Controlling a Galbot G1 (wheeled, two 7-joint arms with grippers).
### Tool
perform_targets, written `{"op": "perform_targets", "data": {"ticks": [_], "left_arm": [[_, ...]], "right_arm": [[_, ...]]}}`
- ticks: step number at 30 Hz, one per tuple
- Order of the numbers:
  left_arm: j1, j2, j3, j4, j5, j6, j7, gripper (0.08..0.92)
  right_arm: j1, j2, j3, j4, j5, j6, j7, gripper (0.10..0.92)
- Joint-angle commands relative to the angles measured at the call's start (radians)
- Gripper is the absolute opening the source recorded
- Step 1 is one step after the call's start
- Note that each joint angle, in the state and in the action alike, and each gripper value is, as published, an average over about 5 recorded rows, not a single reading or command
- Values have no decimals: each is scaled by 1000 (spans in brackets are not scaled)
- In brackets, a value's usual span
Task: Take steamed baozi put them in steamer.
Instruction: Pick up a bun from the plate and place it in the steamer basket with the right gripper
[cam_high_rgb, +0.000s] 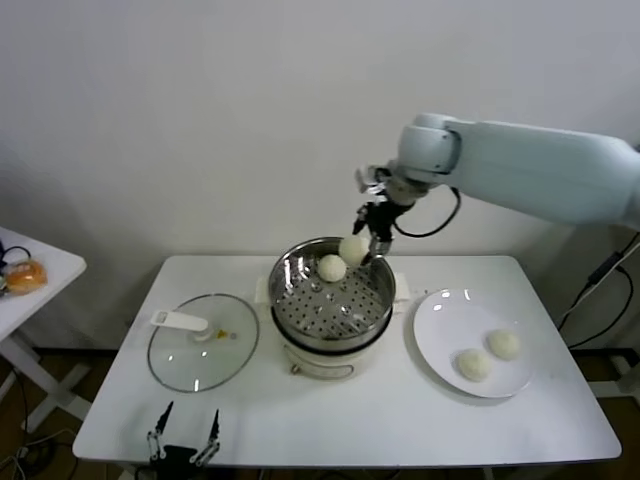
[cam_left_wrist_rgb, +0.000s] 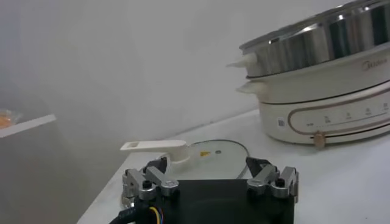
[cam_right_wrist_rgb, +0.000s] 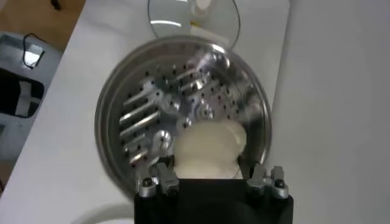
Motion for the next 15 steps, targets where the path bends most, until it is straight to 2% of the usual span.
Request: {"op": "perform_targets", "data": {"ticks": [1, 15], "left_arm": [[-1, -44, 3, 1, -1, 1, -1, 823], [6, -46, -2, 3, 2, -9, -3, 823]], "right_arm": [[-118, 211, 59, -88, -48, -31, 37, 696], [-272, 308, 55, -227, -166, -24, 55, 696]]}}
